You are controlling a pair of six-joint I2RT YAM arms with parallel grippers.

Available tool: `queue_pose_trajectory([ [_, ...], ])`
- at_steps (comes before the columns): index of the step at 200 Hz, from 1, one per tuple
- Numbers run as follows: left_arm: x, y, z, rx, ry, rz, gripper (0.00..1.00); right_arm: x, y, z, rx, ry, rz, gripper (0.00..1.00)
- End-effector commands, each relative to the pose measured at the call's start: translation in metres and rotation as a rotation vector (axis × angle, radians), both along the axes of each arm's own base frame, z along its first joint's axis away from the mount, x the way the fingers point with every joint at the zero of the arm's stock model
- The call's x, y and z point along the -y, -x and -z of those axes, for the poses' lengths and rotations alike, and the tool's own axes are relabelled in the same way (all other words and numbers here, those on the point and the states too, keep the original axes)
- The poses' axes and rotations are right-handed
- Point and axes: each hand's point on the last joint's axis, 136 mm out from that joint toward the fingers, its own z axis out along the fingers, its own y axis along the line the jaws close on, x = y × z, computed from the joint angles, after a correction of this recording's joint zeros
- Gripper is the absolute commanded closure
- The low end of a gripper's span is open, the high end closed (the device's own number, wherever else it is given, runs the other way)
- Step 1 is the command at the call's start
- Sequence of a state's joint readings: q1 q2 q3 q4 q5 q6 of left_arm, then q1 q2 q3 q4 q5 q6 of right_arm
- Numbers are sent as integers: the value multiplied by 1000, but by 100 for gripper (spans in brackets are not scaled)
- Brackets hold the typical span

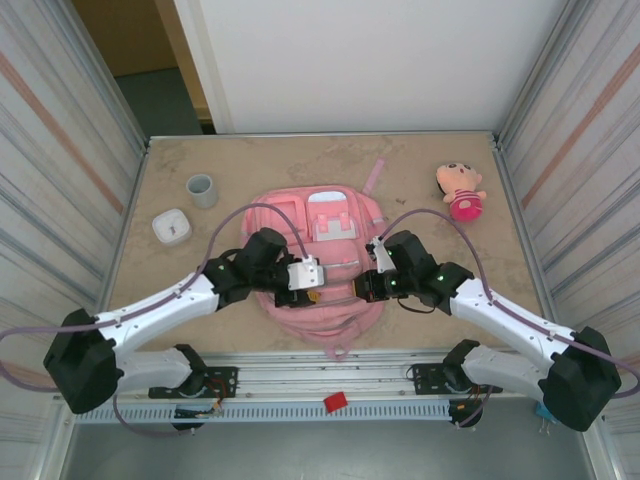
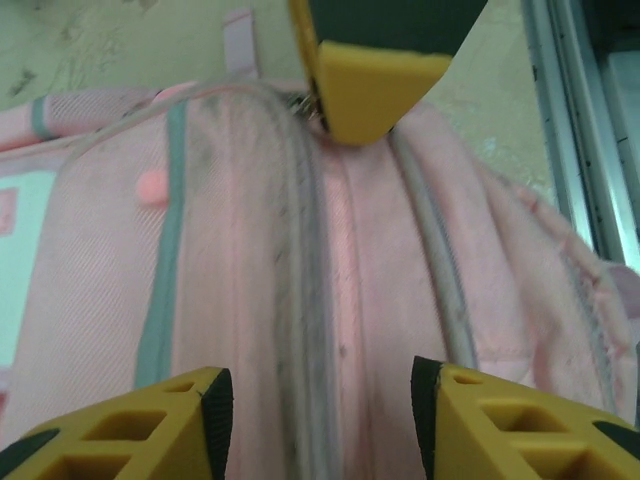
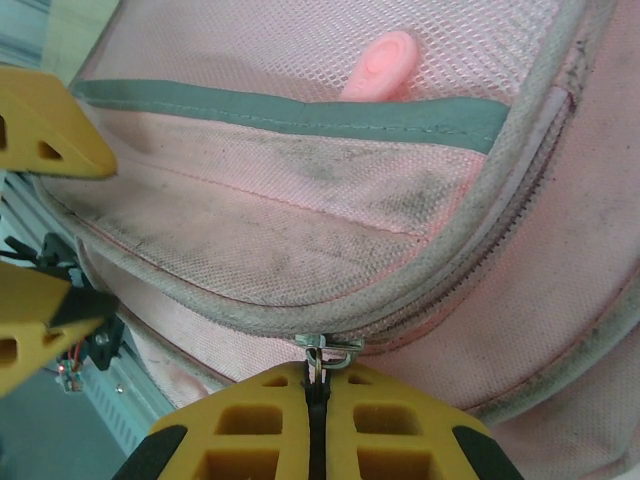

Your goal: Pack the student bag

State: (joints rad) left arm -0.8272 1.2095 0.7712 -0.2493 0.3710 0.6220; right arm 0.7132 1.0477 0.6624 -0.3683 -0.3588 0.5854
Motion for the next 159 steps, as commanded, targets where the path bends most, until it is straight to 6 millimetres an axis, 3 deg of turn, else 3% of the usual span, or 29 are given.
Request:
queue_pose_trajectory([
  [1,23,-6,-16,12,65,23,47,-11,-6,-22,66,-36,-34,100],
  [29,38,-12,-13,18,56,37,51,-10,-4,-24,71,-41,-34,100],
  [62,48,-17,-11,28,68,50,66,-2,-5,-18,70,-16,-12,100],
  [103,34,-15,-1,49,24,44,87,19,-15,-11,51,2,67,100],
  [159,17,-7,-1,36,39,48,88,35,-20,-13,65,1,109,100],
])
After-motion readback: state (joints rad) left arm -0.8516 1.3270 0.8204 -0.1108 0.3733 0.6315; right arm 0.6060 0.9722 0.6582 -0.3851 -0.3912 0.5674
